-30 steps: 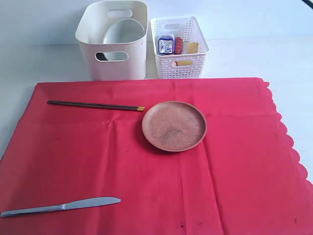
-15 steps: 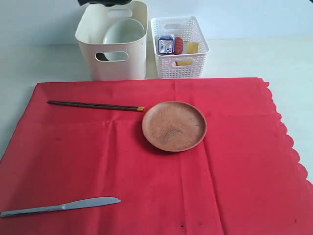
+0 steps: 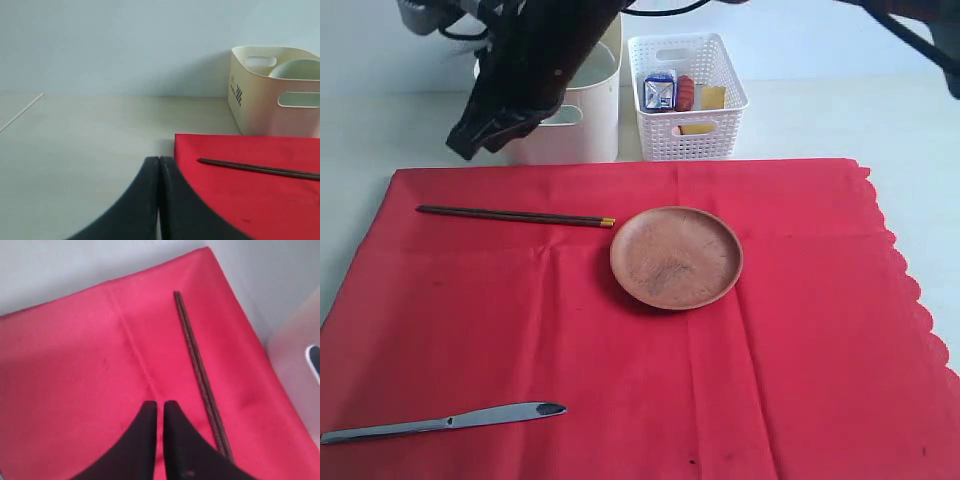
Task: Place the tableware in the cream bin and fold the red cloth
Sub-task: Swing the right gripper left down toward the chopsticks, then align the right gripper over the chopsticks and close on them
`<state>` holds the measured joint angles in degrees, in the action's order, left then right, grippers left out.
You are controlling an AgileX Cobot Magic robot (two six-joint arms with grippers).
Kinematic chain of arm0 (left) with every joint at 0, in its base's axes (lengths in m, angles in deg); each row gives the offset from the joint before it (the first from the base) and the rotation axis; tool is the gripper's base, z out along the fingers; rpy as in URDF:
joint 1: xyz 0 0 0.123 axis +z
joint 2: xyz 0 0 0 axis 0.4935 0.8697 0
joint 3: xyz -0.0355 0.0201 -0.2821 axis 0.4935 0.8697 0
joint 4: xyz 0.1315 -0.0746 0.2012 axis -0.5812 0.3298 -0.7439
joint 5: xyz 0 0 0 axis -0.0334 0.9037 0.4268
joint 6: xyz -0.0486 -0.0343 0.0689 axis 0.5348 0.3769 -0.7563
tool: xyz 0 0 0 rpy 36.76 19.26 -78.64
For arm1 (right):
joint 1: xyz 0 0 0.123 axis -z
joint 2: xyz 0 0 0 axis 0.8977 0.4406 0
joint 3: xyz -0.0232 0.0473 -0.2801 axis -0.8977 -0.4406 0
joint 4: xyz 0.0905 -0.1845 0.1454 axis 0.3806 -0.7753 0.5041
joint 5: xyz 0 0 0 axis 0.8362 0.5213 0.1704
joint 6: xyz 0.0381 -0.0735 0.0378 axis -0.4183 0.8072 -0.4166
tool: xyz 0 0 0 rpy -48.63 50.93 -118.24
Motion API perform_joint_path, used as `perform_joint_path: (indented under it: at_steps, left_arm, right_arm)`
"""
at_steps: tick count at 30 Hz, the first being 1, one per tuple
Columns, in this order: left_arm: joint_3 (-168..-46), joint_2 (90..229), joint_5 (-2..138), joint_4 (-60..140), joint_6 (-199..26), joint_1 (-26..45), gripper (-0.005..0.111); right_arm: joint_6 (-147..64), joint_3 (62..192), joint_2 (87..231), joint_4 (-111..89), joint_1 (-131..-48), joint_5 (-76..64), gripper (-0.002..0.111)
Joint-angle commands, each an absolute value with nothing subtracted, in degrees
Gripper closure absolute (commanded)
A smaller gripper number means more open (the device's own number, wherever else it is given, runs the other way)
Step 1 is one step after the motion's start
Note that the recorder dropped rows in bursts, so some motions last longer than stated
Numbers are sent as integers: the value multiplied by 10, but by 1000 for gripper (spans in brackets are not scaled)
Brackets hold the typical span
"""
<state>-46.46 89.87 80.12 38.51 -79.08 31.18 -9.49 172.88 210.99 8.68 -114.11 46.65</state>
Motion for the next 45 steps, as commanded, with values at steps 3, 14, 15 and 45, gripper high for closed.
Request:
perform_joint_path:
  at_steps: [3, 14, 15, 45]
  left_arm:
    - [-465, 896, 800, 386, -792, 313, 107]
    - [-465, 896, 800, 386, -792, 313, 107]
    - [-465, 896, 800, 386, -792, 313, 107]
    - [-465, 896, 800, 386, -792, 313, 107]
  right_arm:
    - [-185, 1725, 2165, -28, -1168, 400, 74]
    - [-202, 1779, 2269, -49, -1146, 351, 59]
    - [-199, 1789, 2278, -50, -1145, 350, 59]
    - [-197, 1863, 2365, -69, -1144, 352, 59]
